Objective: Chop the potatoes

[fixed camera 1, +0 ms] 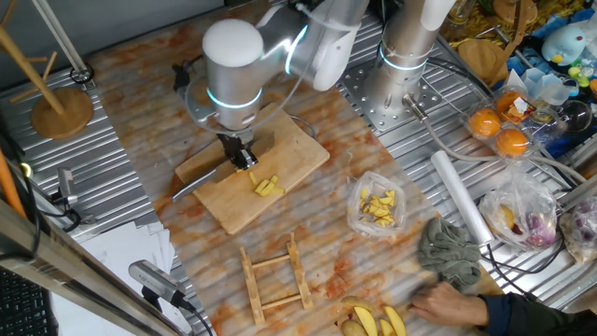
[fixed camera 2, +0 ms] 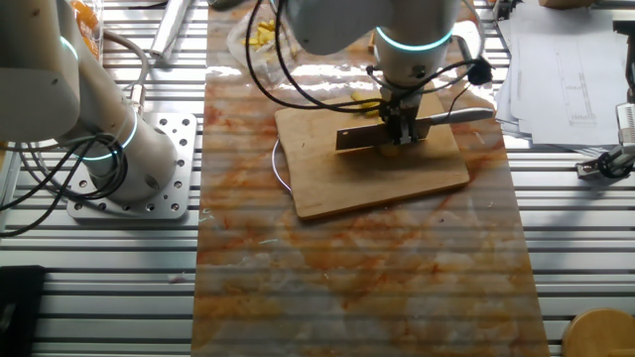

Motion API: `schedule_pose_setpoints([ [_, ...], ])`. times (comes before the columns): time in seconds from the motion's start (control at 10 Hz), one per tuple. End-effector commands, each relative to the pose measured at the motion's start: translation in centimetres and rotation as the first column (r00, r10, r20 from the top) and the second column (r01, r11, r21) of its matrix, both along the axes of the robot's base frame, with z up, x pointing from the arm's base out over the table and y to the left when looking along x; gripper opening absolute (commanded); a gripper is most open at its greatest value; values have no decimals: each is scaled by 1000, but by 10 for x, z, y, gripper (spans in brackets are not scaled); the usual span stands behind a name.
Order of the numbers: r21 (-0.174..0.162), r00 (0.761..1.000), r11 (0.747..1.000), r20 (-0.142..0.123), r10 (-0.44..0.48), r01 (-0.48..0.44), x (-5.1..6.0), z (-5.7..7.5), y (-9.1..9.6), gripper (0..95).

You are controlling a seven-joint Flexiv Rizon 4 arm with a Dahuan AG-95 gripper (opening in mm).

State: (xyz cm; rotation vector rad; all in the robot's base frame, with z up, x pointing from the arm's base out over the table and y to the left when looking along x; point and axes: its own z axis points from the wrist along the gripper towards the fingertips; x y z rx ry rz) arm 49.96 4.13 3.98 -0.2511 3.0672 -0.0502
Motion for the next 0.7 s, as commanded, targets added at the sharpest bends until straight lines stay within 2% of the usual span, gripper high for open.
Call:
schedule_pose_setpoints([
  [0.1, -10, 1000, 1000, 4, 0, 0, -2, -4, -3, 0],
  [0.3, 43, 1000, 999, -3, -21, 21, -4, 10, 1, 0],
  [0.4, 24, 1000, 1000, -3, -15, 15, -5, 17, 3, 0],
  [0.7, 25, 1000, 999, 1, -23, 23, -7, 20, 3, 0],
])
